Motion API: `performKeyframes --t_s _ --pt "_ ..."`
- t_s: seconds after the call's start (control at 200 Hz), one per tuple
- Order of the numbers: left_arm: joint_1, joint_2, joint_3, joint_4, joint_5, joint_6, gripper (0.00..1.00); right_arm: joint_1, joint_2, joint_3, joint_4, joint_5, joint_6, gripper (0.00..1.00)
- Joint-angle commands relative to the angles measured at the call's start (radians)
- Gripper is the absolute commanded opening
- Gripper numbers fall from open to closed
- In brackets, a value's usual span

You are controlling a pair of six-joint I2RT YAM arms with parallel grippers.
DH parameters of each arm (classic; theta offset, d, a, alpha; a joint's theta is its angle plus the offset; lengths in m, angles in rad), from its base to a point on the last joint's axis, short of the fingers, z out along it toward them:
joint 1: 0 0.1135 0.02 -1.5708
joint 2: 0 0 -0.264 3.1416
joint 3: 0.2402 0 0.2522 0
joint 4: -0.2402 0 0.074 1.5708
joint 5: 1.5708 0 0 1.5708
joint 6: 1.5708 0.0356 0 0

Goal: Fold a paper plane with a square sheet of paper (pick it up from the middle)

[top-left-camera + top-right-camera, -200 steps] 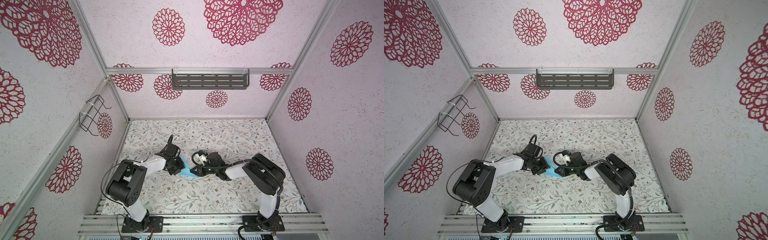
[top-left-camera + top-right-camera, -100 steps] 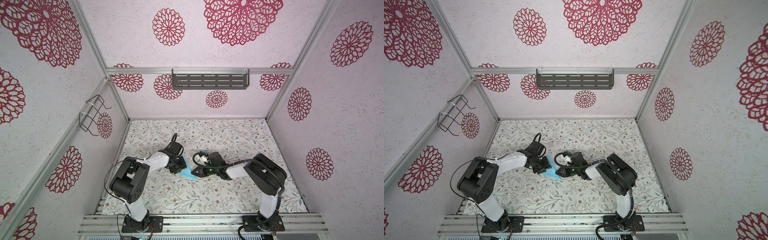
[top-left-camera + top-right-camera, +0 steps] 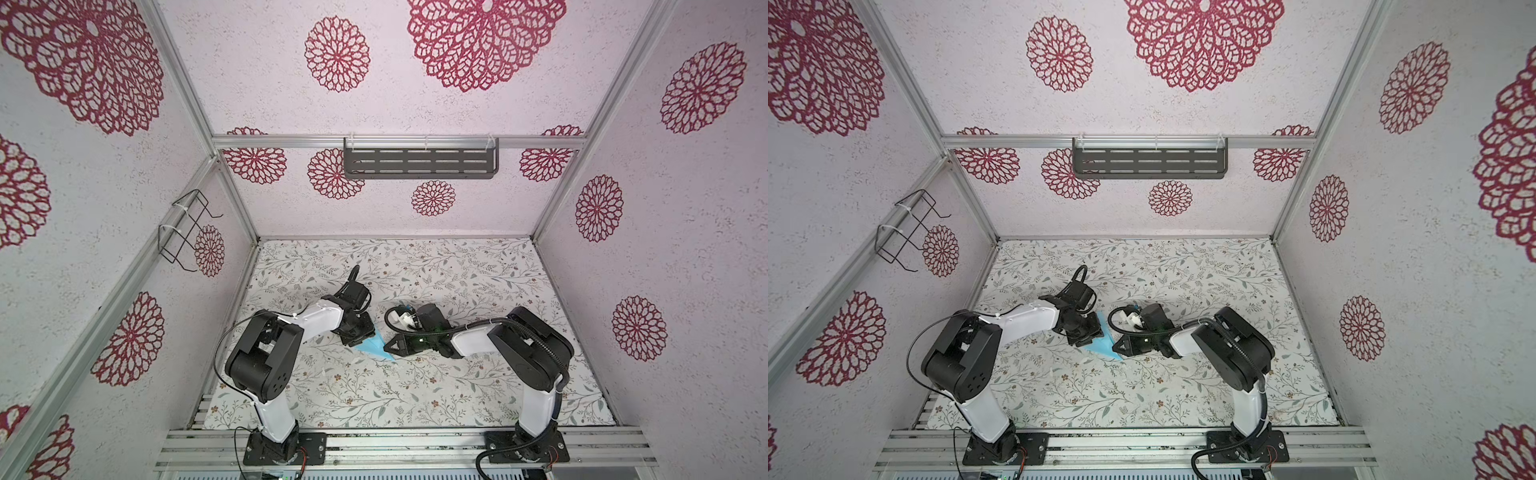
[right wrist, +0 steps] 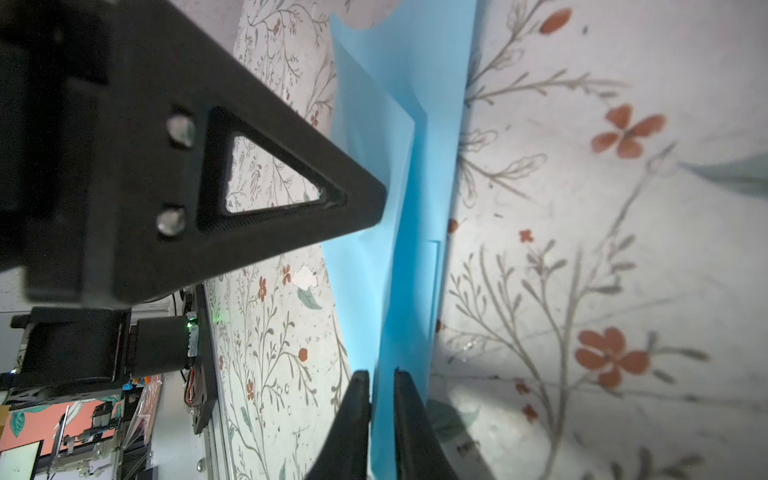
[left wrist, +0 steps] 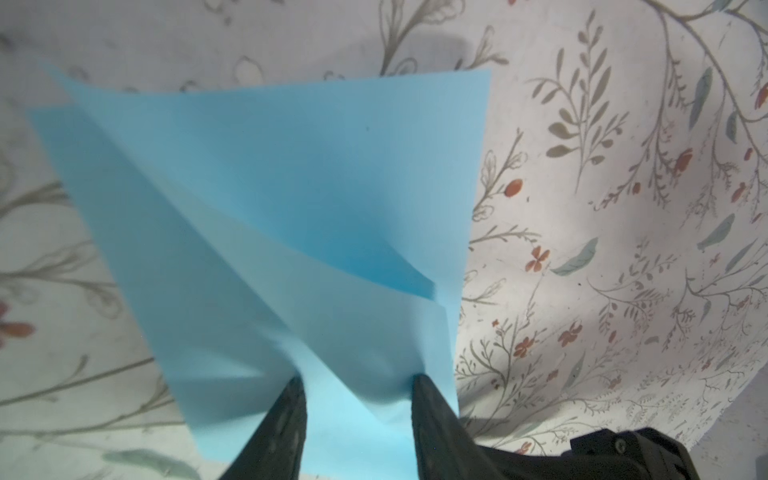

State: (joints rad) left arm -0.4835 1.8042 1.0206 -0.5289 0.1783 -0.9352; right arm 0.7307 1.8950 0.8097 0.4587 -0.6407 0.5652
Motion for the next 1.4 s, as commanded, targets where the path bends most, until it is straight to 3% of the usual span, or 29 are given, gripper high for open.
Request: performKeyframes --t_s 0.0,0.575,0.976,1.186,1.391 --pt "-0.013 0.142 -0.079 -0.069 -0.087 0.004 0.44 -0.005 -0.003 0.022 -0.039 -0.008 -0.035 0.15" --pt "-0.015 0.197 -0.067 -0.074 -0.077 0.027 0.45 -0.005 0.021 0.031 -0.108 0.015 -0.030 0.09" --pt "-0.033 0.227 -0.055 -0.097 -0.100 0.063 0.46 -0.020 -0.112 0.000 -0.022 0.029 -0.001 0.19" --pt "-0.038 0.239 -0.051 -0.100 -0.101 0.067 0.47 -0.009 -0.064 0.036 -0.001 -0.059 0.004 0.16" --pt "-0.040 0.250 -0.044 -0.108 -0.102 0.065 0.47 0.003 -0.005 0.072 -0.021 -0.062 0.007 0.12"
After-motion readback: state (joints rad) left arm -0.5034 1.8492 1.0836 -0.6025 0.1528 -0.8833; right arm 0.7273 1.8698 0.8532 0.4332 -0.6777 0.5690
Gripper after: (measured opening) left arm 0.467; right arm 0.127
